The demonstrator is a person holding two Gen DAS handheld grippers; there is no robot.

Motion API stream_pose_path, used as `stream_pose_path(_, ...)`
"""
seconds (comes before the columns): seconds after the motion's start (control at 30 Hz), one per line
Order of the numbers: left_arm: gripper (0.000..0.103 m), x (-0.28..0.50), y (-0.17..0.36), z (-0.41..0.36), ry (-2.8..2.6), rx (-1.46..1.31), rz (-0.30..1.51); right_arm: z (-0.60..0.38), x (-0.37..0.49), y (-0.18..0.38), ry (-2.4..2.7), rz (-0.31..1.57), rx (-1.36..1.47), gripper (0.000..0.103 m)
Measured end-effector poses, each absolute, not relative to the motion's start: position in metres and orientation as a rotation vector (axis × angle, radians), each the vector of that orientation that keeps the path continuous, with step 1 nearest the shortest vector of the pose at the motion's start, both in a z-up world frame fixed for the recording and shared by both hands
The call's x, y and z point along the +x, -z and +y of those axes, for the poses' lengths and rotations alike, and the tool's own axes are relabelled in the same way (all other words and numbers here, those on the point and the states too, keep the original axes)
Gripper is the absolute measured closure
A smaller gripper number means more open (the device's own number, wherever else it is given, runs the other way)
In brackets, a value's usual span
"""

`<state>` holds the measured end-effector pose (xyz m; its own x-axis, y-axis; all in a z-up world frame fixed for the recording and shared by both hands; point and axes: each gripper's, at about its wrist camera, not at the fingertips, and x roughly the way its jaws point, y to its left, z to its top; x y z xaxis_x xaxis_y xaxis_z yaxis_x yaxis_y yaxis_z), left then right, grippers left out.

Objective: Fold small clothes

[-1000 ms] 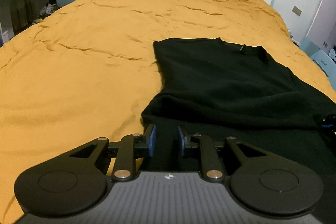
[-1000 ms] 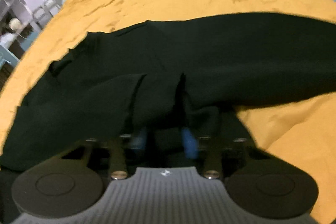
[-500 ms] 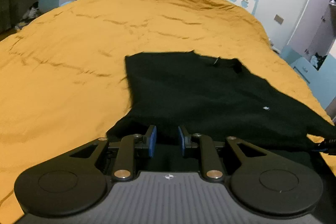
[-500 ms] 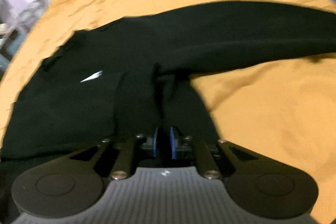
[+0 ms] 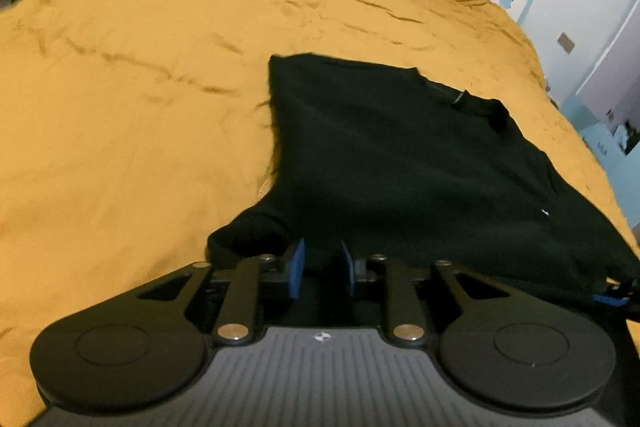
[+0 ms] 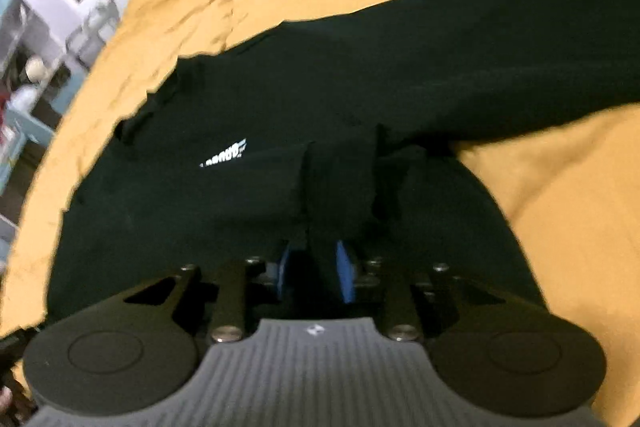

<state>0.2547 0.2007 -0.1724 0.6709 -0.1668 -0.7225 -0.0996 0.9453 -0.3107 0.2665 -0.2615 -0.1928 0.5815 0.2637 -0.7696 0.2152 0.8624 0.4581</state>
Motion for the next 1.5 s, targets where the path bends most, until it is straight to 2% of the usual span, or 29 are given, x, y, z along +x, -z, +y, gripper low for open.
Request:
stream_pose_path(0.03,0.072,0.253,0.164,0.194,0.043,-0.327,0.834,-0.270,0.259,0.187,-0.030,0.944,0.568,0.081)
stream_pose_path(0.07,0.071,0.252,0.155,0.186,0.056,-0.321,0.820,-0.279,0.250,0.180,-0.017,0.918,0.579,0.067)
stream_pose_path(0.13,0.061,0.248,0.136,0.164,0.104,-0.318,0.783,-0.311,0.228,0.163,0.040,0.826,0.607,0.055)
stream_pose_path(0.2,0.056,0.243,0.118,0.131,0.171,-0.318,0.743,-0.352,0.209,0.152,0.118,0.742,0.648,0.054)
stream_pose_path(0.3,0.046,0.239,0.106,0.081,0.289,-0.349,0.711,-0.430,0.183,0.148,0.316,0.643,0.765,0.042)
stream_pose_path(0.5,0.044,0.263,0.129,-0.018,0.459,-0.439,0.775,-0.539,0.154,0.159,0.659,0.467,0.832,0.041)
stream_pose_path(0.6,0.044,0.278,0.147,-0.057,0.495,-0.420,0.829,-0.577,0.161,0.179,0.752,0.461,0.938,0.041)
stream_pose_path(0.67,0.044,0.287,0.157,-0.074,0.514,-0.393,0.860,-0.594,0.168,0.193,0.763,0.451,1.003,0.042)
stream_pose_path(0.93,0.044,0.287,0.180,-0.108,0.532,-0.334,0.944,-0.620,0.194,0.202,0.805,0.372,0.916,0.041)
stream_pose_path(1.0,0.044,0.285,0.183,-0.109,0.524,-0.338,0.942,-0.625,0.193,0.206,0.801,0.364,0.900,0.045)
stream_pose_path(1.03,0.044,0.283,0.181,-0.107,0.524,-0.345,0.938,-0.626,0.194,0.207,0.808,0.374,0.886,0.056)
stream_pose_path(1.07,0.044,0.282,0.180,-0.106,0.524,-0.354,0.935,-0.627,0.193,0.206,0.817,0.382,0.875,0.073)
stream_pose_path(1.1,0.044,0.281,0.178,-0.105,0.527,-0.359,0.932,-0.628,0.191,0.206,0.816,0.383,0.879,0.081)
stream_pose_path(1.17,0.045,0.278,0.172,-0.104,0.535,-0.335,0.920,-0.630,0.186,0.205,0.801,0.362,0.907,0.091)
stream_pose_path(1.27,0.045,0.273,0.161,-0.106,0.557,-0.251,0.899,-0.623,0.182,0.189,0.761,0.347,0.880,0.094)
stream_pose_path(1.5,0.045,0.257,0.141,-0.054,0.537,-0.338,0.834,-0.571,0.202,0.123,0.589,0.313,0.832,0.095)
